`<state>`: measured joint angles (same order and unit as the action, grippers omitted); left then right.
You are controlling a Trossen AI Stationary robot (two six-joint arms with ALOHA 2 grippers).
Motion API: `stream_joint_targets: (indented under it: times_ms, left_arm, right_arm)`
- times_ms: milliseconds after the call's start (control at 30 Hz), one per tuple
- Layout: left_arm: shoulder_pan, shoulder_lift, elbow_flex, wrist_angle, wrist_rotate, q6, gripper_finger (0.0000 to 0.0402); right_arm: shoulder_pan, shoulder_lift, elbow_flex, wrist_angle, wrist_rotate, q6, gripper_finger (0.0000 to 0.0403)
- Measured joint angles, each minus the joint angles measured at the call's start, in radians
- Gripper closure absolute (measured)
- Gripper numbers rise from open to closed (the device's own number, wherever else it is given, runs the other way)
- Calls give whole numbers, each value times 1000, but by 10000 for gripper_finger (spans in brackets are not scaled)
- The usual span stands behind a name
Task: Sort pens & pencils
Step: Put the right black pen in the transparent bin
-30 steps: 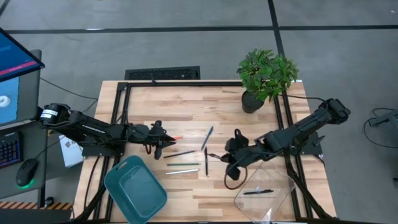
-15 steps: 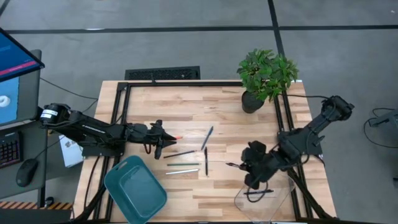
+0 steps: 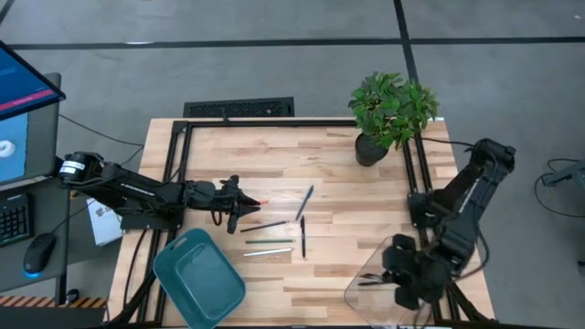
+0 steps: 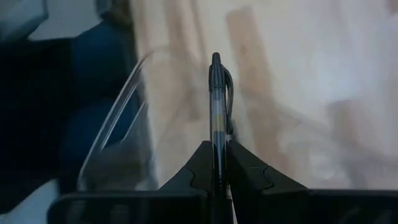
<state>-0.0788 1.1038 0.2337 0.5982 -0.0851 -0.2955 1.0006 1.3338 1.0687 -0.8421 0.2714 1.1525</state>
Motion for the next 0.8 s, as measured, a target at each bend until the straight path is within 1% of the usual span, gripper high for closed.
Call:
stream_joint_targets:
  times_ms: [167, 333, 800]
  left_arm:
    - [0, 0, 0, 0, 0, 0, 330]
    - [0, 0, 0, -1, 0, -1, 330]
    - [0, 0, 0, -1, 0, -2, 330]
  right_arm:
    - [105, 0, 0, -69, 47, 161, 351]
    - [145, 0, 0, -170, 71, 290, 351]
    - [150, 1, 0, -164, 71, 307, 350]
